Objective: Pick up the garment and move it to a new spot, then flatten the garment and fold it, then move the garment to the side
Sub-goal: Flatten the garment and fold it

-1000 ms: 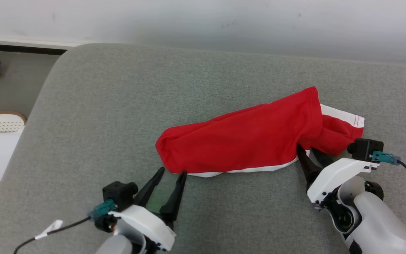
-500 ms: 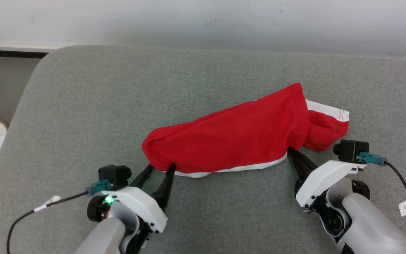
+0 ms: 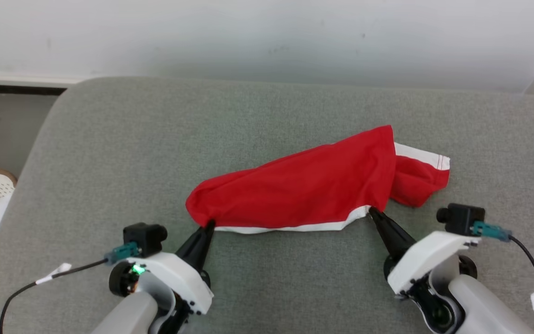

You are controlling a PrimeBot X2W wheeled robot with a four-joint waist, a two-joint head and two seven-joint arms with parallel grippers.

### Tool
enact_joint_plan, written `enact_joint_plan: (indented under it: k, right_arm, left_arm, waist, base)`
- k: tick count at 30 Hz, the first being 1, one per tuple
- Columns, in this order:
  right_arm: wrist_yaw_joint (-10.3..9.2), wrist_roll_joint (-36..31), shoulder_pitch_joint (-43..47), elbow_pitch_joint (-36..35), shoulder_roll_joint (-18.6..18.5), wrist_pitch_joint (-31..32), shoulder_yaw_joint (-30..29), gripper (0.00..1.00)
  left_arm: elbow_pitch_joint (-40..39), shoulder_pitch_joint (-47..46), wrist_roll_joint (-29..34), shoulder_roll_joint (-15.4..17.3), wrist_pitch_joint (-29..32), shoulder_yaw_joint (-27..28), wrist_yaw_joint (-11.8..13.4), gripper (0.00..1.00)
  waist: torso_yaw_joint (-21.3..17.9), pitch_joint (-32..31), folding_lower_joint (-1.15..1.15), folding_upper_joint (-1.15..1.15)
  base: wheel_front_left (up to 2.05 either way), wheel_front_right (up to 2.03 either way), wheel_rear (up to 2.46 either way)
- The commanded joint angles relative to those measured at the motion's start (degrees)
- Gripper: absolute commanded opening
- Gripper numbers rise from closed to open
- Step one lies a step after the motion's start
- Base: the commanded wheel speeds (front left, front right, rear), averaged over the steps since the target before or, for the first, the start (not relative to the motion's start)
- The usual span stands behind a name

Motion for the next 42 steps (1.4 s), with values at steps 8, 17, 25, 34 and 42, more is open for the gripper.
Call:
enact_joint_plan:
  k: [8,17,25,34,42]
  right_arm:
    - [0.01,3.37,8.63,-12.05,-8.14,-2.12,-0.63,0.00]
    - [0.00,3.67,7.67,-22.68,-12.17,-4.62,-5.67,0.00]
    - [0.01,-0.09,-8.13,-20.19,-10.53,0.56,-7.71,0.00]
    - [0.00,-3.24,-33.18,-7.92,-6.64,4.57,-10.05,0.00]
    - [0.00,-5.86,-50.35,0.91,-4.98,1.17,-10.21,0.00]
  left_arm:
    - [-5.47,4.38,0.96,2.82,-1.06,-0.76,0.71,0.00]
    - [-16.96,1.20,1.97,7.43,3.37,-0.17,2.53,0.00]
    - [-17.67,-13.68,-3.00,8.74,12.43,2.90,1.10,0.00]
    - [-5.96,-38.31,-6.48,9.83,22.54,2.86,0.02,0.00]
    - [0.45,-53.98,-7.63,9.10,21.45,-0.42,0.11,0.00]
  waist:
    - [-0.79,-3.99,0.00,0.00]
    - [-3.30,-4.02,0.00,0.00]
    - [-5.08,2.78,0.00,0.00]
    - [-7.02,13.71,0.00,0.00]
    - [-7.14,17.09,0.00,0.00]
  base:
    - [0.00,0.00,0.00]
    - [0.00,0.00,0.00]
    - [0.00,0.00,0.00]
    - [0.00,0.00,0.00]
    - [0.00,0.00,0.00]
